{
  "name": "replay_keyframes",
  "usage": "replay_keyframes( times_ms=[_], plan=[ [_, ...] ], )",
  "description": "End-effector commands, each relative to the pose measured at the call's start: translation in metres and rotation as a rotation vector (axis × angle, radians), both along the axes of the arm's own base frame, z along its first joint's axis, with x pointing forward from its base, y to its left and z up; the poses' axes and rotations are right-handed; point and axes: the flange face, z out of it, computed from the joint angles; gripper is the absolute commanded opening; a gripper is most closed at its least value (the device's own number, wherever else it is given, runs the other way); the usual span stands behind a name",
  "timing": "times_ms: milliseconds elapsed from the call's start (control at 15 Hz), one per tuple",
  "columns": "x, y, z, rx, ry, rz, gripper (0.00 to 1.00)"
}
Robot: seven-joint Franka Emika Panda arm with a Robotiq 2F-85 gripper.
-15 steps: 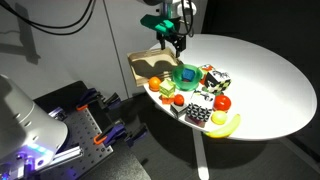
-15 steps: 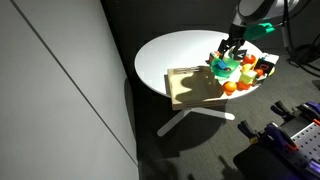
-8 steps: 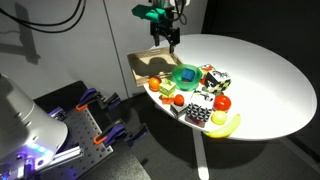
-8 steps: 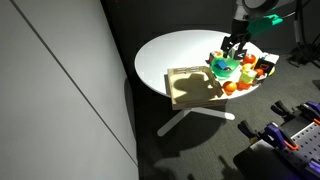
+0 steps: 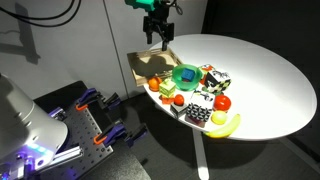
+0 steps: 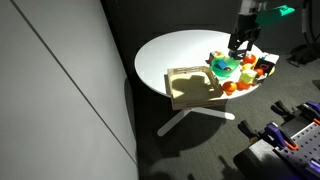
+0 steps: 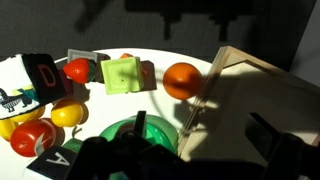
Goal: Put the blue block in the green bowl
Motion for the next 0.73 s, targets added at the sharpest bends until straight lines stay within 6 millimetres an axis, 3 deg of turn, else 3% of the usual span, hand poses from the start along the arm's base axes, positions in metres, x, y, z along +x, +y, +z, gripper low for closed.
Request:
replay_keyframes(
  times_ms=[0, 667],
  plan=[
    [-0.0056, 0.0025, 0.0152, -0.014, 0.039, -0.015, 1.0],
    [-0.0064, 0.0006, 0.008, -0.003, 0.042, 0.0, 1.0]
  ],
)
